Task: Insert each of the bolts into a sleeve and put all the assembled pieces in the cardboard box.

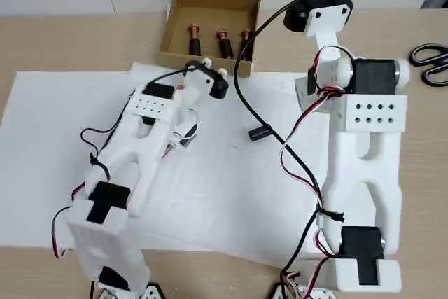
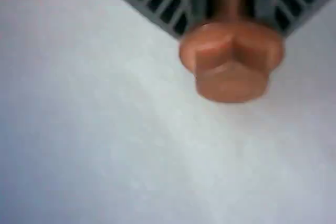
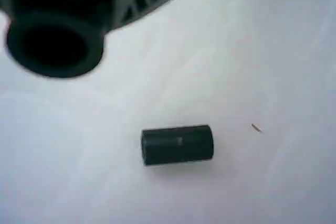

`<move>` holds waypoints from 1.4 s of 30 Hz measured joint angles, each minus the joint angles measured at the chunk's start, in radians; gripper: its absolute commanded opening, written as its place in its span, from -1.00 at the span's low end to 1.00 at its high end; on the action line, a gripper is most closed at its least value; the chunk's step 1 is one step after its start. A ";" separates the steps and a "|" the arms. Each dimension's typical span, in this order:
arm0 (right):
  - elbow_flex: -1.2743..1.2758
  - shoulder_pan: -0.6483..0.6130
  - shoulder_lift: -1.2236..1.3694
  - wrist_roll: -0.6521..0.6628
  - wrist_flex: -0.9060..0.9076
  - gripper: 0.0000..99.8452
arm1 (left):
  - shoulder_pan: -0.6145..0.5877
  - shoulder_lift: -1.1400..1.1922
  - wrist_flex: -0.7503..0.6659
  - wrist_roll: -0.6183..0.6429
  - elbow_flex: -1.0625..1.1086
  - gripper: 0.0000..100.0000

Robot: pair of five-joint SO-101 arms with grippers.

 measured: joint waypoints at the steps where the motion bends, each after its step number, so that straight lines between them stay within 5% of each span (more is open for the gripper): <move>1: 0.000 -0.002 -0.005 0.000 0.000 -0.99 | 0.000 -0.023 0.038 0.018 -0.025 -0.99; 7: 0.000 -0.021 -0.158 0.000 0.000 -0.99 | -0.011 -0.183 0.265 0.279 -0.173 -0.99; 12: 0.000 -0.017 -0.354 0.000 0.000 -0.99 | 0.017 -0.344 0.376 0.361 -0.209 -0.99; 22: 0.276 -0.021 -0.824 0.000 0.000 -0.99 | 0.161 -0.740 0.393 0.539 -0.209 -0.99; 31: 0.891 -0.041 -1.249 -0.031 -0.224 -0.99 | 0.249 -0.844 0.181 0.663 -0.103 -0.99; 42: 1.588 -0.242 -1.705 -0.198 -0.496 -0.99 | 0.385 -0.842 -0.302 0.767 0.221 -0.99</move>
